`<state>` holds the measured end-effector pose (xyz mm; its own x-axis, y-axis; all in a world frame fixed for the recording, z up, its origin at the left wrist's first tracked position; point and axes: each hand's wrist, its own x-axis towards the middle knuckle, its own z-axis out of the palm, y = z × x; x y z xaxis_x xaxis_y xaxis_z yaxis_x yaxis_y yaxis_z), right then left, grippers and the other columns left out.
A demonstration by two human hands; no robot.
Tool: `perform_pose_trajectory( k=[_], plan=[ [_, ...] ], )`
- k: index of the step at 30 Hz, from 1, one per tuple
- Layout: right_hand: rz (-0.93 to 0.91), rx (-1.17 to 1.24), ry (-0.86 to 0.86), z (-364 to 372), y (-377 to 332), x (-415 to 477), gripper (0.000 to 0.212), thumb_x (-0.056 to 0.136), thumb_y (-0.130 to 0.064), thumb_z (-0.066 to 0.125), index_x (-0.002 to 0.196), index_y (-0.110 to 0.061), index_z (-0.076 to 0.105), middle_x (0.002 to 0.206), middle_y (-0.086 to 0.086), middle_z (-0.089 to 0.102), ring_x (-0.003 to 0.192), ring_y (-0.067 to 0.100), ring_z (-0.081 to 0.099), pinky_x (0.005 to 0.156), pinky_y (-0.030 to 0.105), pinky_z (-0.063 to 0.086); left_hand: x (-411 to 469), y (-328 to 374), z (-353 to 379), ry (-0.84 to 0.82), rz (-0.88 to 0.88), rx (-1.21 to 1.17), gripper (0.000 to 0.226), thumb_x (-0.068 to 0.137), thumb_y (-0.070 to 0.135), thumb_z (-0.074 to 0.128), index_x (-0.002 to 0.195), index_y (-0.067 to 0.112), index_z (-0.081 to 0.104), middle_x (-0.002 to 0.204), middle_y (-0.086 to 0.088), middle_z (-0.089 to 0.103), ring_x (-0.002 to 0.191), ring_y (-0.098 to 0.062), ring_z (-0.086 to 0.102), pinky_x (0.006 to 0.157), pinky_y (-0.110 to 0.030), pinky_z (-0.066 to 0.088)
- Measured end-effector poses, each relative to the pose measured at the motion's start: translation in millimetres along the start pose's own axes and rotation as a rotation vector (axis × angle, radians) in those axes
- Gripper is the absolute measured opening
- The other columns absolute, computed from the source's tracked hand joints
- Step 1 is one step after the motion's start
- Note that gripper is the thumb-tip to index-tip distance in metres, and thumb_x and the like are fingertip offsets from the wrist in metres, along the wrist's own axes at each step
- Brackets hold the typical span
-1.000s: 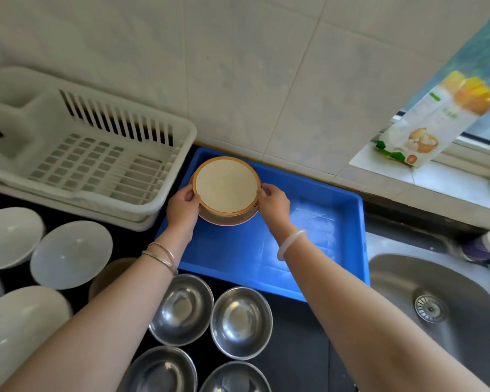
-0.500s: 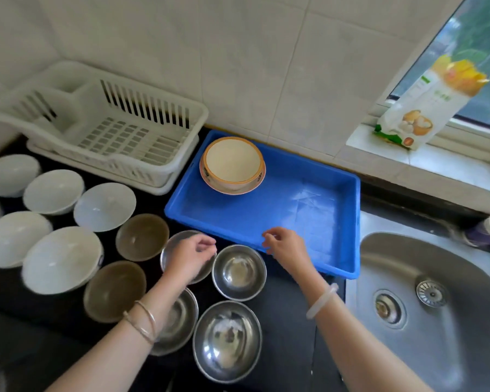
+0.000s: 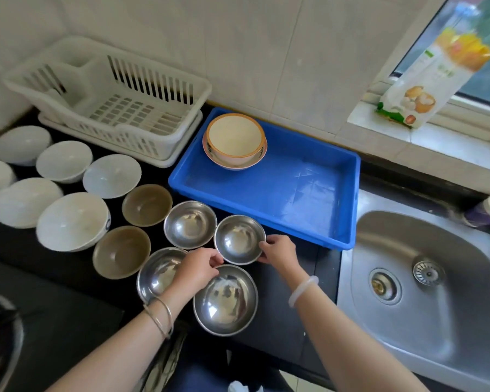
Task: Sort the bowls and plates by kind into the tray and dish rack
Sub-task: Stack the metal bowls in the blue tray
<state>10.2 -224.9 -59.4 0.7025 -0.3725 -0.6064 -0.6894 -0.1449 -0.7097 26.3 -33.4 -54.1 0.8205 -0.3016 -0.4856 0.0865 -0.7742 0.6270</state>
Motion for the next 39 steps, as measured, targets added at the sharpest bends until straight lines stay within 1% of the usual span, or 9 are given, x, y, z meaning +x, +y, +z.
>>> perform_pose_trajectory(
  k=[6,12,16,19,22,26,30,35,39],
  plan=[
    [-0.001,-0.009,0.027,-17.9,-8.2,-14.7,0.018,0.084,-0.001,0.053,0.076,0.004,0.068,0.071,0.007,0.067,0.055,0.011,0.07,0.049,0.014,0.053,-1.0,2.9,2.2,0.06,0.018,0.061,0.013,0.081,0.014,0.063,0.091,0.016,0.072,0.093,0.0,0.073,0.09,-0.017,0.066,0.079,-0.028,0.05],
    [-0.067,0.027,0.074,-43.7,-17.8,-31.6,0.02,0.083,-0.005,0.054,0.072,-0.006,0.071,0.058,-0.002,0.067,0.051,0.005,0.069,0.051,0.011,0.051,12.1,5.7,-0.3,0.059,-0.043,-0.009,0.018,0.078,0.026,0.071,0.093,0.018,0.071,0.094,-0.001,0.072,0.091,-0.018,0.065,0.079,-0.03,0.051],
    [-0.073,-0.039,0.113,-58.5,-16.0,-43.4,0.023,0.082,-0.009,0.058,0.065,-0.019,0.069,0.046,-0.014,0.064,0.047,0.0,0.065,0.045,0.004,0.042,22.4,11.7,4.6,0.095,-0.065,-0.131,0.015,0.078,0.023,0.071,0.092,0.018,0.071,0.091,0.001,0.071,0.09,-0.016,0.064,0.074,-0.025,0.045],
    [-0.085,-0.111,0.139,-62.0,-7.1,-48.6,0.021,0.079,-0.011,0.061,0.062,-0.022,0.068,0.041,-0.017,0.061,0.041,-0.007,0.059,0.042,0.001,0.037,29.0,16.1,9.7,0.11,-0.101,-0.258,0.012,0.078,0.016,0.071,0.09,0.017,0.07,0.09,-0.002,0.071,0.09,-0.018,0.065,0.081,-0.032,0.051],
    [-0.072,-0.151,0.171,-59.8,3.0,-49.6,0.018,0.078,-0.014,0.064,0.062,-0.022,0.069,0.044,-0.014,0.062,0.043,-0.006,0.06,0.042,0.003,0.038,31.8,16.3,13.5,0.085,-0.153,-0.4,0.013,0.079,0.013,0.07,0.091,0.018,0.067,0.092,-0.003,0.068,0.091,-0.019,0.064,0.087,-0.039,0.053],
    [-0.054,-0.2,0.198,-52.6,11.1,-47.3,0.014,0.077,-0.018,0.063,0.064,-0.022,0.069,0.053,-0.007,0.068,0.057,0.003,0.067,0.061,0.018,0.053,29.2,14.9,15.8,0.013,-0.234,-0.636,0.022,0.087,0.011,0.061,0.109,0.009,0.063,0.107,-0.013,0.064,0.096,-0.023,0.061,0.073,-0.032,0.054],
    [-0.024,-0.206,0.211,-44.7,19.5,-46.3,0.013,0.077,-0.02,0.064,0.065,-0.022,0.069,0.057,-0.006,0.069,0.06,0.006,0.068,0.066,0.024,0.056,24.9,12.8,16.2,-0.055,-0.29,-0.756,0.031,0.09,0.01,0.057,0.12,0.005,0.057,0.114,-0.016,0.061,0.107,-0.028,0.059,0.077,-0.036,0.053],
    [-0.003,-0.158,0.266,-35.0,30.1,-45.5,0.011,0.077,-0.017,0.067,0.069,-0.024,0.065,0.065,-0.006,0.068,0.054,0.005,0.065,0.065,0.025,0.057,25.3,9.7,17.7,-0.117,-0.261,-0.728,0.036,0.088,0.005,0.058,0.124,0.005,0.053,0.109,-0.013,0.059,0.097,-0.024,0.06,0.072,-0.032,0.053],
    [0.021,-0.108,0.314,-28.8,41.9,-43.3,0.01,0.079,-0.024,0.071,0.083,-0.026,0.063,0.08,-0.006,0.067,0.07,0.014,0.067,0.065,0.026,0.055,29.1,7.2,17.7,-0.146,-0.25,-0.737,0.033,0.087,0.005,0.06,0.12,0.005,0.055,0.088,-0.001,0.058,0.081,-0.012,0.059,0.06,-0.024,0.051]
  ],
)
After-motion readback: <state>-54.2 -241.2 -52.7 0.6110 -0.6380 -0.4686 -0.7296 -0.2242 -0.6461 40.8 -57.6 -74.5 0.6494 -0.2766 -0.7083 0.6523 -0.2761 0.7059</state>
